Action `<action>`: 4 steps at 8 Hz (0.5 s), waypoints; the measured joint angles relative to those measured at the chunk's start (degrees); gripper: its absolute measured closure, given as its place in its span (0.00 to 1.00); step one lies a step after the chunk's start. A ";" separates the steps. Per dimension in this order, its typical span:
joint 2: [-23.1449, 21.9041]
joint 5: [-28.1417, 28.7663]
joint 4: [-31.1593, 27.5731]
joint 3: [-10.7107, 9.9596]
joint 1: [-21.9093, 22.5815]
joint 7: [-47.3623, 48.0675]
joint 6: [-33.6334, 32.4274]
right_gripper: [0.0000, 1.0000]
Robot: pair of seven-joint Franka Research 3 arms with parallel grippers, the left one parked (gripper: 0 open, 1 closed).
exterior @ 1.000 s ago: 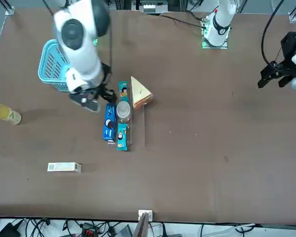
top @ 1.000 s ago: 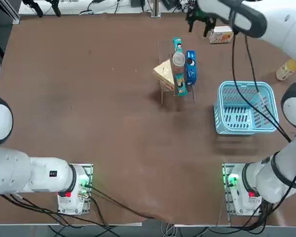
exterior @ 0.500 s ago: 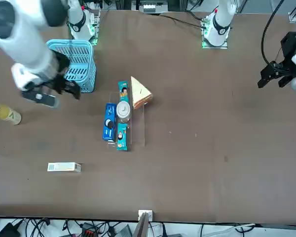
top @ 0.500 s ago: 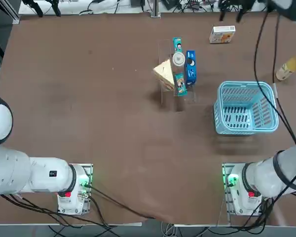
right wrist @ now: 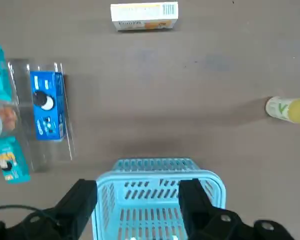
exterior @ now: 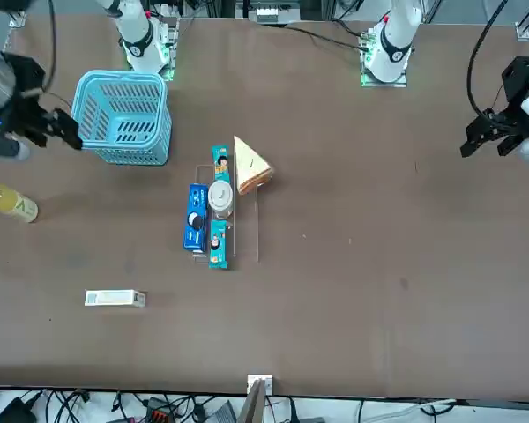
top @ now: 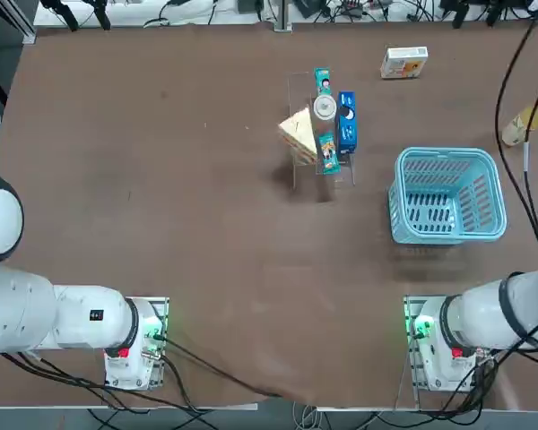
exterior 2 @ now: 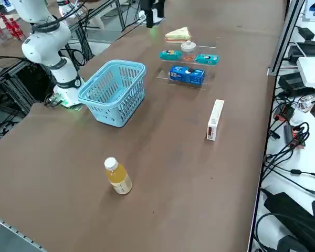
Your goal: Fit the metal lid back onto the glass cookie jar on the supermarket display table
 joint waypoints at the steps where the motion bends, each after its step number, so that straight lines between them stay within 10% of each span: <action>1: -1.56 0.00 -0.02 0.05 -0.02 -1.12 -1.16 0.00; 4: -3.01 0.01 -0.16 0.99 0.05 -2.00 -1.96 0.00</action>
